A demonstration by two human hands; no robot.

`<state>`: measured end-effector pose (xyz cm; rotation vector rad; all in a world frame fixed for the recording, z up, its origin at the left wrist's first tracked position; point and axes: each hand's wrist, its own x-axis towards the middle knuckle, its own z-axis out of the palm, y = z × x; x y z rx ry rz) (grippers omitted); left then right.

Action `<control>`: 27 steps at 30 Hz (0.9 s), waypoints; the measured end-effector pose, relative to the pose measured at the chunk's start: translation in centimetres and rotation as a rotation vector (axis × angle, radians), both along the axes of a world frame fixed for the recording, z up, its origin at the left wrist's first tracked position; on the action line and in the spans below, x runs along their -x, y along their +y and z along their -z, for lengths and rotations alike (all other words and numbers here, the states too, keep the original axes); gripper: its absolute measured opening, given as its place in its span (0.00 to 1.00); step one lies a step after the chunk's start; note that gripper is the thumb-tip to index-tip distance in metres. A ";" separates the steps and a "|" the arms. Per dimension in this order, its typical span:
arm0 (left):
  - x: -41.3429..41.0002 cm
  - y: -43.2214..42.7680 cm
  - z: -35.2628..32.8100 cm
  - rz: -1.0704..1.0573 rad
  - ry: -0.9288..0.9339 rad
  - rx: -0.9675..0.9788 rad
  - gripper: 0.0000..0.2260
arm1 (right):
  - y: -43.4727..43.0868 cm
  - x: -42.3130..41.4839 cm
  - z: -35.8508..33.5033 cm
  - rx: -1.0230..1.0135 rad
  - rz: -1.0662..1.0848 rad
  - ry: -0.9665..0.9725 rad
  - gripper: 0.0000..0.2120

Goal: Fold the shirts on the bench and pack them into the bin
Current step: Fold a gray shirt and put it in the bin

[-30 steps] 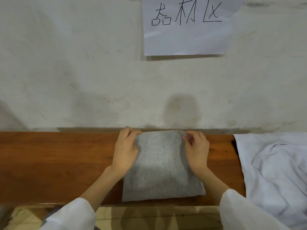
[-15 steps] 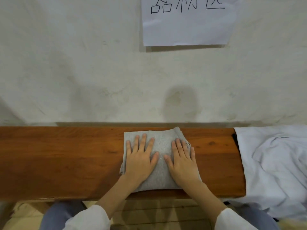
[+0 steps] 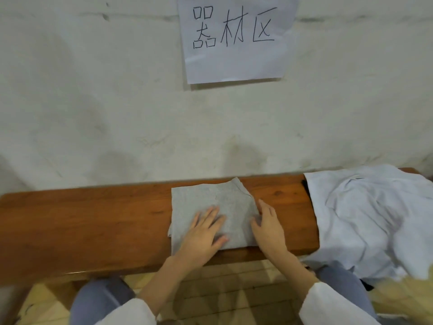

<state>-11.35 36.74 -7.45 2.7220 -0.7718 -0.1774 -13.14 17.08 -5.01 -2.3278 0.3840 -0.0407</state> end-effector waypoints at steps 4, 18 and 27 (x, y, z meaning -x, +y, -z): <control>1.4 0.0 -0.1 0.093 0.036 -0.194 0.40 | 0.3 0.2 -0.7 -0.203 0.110 0.250 0.28; 2.4 -0.8 -1.9 0.122 0.075 0.229 0.22 | -1.9 4.4 -6.3 -1.598 0.418 0.353 0.15; 5.8 -16.3 -8.1 0.457 0.021 0.332 0.15 | -15.4 17.4 -10.0 -1.497 0.727 -0.201 0.03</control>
